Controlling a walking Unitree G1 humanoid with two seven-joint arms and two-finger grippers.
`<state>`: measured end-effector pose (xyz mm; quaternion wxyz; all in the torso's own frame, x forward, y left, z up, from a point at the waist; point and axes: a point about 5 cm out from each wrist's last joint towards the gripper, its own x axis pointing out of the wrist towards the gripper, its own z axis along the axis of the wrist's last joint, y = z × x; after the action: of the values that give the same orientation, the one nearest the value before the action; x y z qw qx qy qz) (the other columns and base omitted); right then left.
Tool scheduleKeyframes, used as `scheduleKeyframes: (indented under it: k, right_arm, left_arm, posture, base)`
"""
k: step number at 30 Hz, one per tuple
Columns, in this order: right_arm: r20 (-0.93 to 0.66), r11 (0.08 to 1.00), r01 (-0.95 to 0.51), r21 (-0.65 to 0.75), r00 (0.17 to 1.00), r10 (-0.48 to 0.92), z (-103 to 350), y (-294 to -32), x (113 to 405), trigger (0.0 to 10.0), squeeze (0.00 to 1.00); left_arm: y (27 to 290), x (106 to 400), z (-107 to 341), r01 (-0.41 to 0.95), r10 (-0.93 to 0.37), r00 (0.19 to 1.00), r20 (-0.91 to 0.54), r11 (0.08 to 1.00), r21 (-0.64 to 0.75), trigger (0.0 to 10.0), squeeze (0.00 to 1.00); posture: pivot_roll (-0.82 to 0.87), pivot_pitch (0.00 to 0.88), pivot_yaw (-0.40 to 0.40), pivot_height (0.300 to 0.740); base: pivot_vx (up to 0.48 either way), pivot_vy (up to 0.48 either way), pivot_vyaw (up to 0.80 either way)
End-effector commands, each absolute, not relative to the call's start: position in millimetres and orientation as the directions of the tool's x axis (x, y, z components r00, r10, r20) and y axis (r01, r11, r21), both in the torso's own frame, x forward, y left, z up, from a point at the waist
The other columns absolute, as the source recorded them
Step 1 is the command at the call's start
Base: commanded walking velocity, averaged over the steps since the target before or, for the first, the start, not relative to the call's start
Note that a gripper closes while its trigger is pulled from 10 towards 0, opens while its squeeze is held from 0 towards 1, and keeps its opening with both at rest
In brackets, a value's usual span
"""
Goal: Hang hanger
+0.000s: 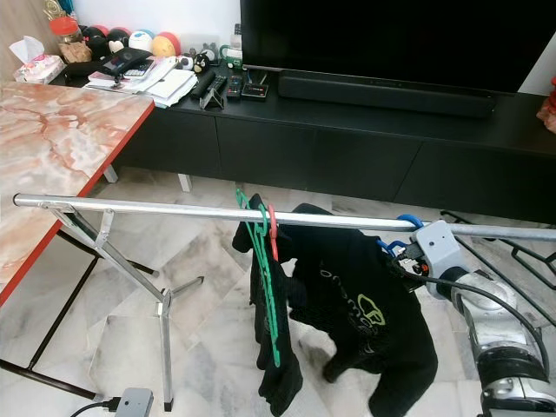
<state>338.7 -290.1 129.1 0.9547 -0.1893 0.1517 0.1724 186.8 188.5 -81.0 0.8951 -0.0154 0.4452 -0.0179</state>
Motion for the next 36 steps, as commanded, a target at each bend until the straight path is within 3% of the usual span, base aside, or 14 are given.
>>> scheduleKeyframes:
  k: [1, 4, 9, 20, 27, 33, 34, 35, 36]
  right_arm:
    - [-0.496, 0.858, -0.467, -0.216, 0.809, 0.315, 95.2, -285.6, 323.3, 10.0, 0.00]
    - [-0.480, 0.850, -0.494, -0.182, 0.799, 0.362, 95.9, -282.4, 322.1, 10.0, 0.00]
    - [-0.373, 0.931, -0.323, -0.170, 0.895, 0.243, 108.5, -292.1, 330.4, 10.0, 0.00]
    - [-0.392, 0.914, -0.328, -0.240, 0.894, 0.218, 99.6, -289.5, 326.3, 10.0, 0.00]
    - [-0.273, 0.927, -0.231, -0.296, 0.950, 0.150, 123.8, -290.6, 340.6, 10.0, 0.00]
    - [-0.306, 0.923, -0.247, -0.296, 0.940, 0.154, 123.0, -287.8, 343.6, 10.0, 0.00]
    - [-0.327, 0.921, -0.258, -0.291, 0.932, 0.158, 120.3, -287.1, 343.1, 6.8, 0.00]
    - [-0.355, 0.918, -0.264, -0.296, 0.922, 0.151, 116.8, -287.4, 342.2, 2.1, 0.00]
    - [-0.367, 0.918, -0.254, -0.305, 0.921, 0.133, 115.5, -289.0, 341.7, 0.0, 0.00]
  left_arm:
    - [189.5, 175.8, -86.5, 0.004, -0.047, 0.564, -0.824, 0.999, -0.055, 10.0, 0.00]
    - [189.5, 175.7, -86.6, 0.006, -0.050, 0.563, -0.825, 0.998, -0.056, 10.0, 0.00]
    - [189.9, 175.8, -86.5, 0.010, -0.051, 0.562, -0.826, 0.998, -0.056, 10.0, 0.00]
    - [190.6, 176.9, -85.8, 0.019, -0.048, 0.566, -0.823, 0.999, -0.045, 10.0, 0.00]
    - [190.9, 177.4, -85.5, 0.015, -0.040, 0.573, -0.819, 0.999, -0.038, 10.0, 0.00]
    - [190.4, 177.2, -85.7, 0.015, -0.044, 0.570, -0.821, 0.999, -0.043, 10.0, 0.00]
    - [190.3, 177.1, -85.7, 0.015, -0.046, 0.569, -0.821, 0.999, -0.045, 10.0, 0.00]
    - [190.1, 177.1, -85.8, 0.016, -0.047, 0.568, -0.822, 0.999, -0.047, 10.0, 0.00]
    - [190.0, 177.0, -85.8, 0.016, -0.048, 0.568, -0.822, 0.999, -0.047, 10.0, 0.00]
  posture:
    - [-0.08, 0.185, -0.018, 0.740]
    - [-0.08, 0.186, -0.016, 0.740]
    - [-0.08, 0.187, -0.016, 0.740]
    - [-0.08, 0.187, -0.013, 0.740]
    - [-0.07, 0.187, -0.015, 0.740]
    - [-0.07, 0.188, -0.018, 0.740]
    - [-0.07, 0.188, -0.018, 0.740]
    - [-0.07, 0.188, -0.018, 0.740]
    - [-0.07, 0.188, -0.018, 0.740]
  base:
    - [0.000, 0.000, 0.00]
    - [0.000, 0.000, 0.00]
    - [0.000, 0.000, 0.00]
    - [0.000, 0.000, 0.00]
    - [0.000, 0.000, 0.00]
    - [0.000, 0.000, 0.00]
    - [0.000, 0.000, 0.00]
    - [0.000, 0.000, 0.00]
    - [0.000, 0.000, 0.00]
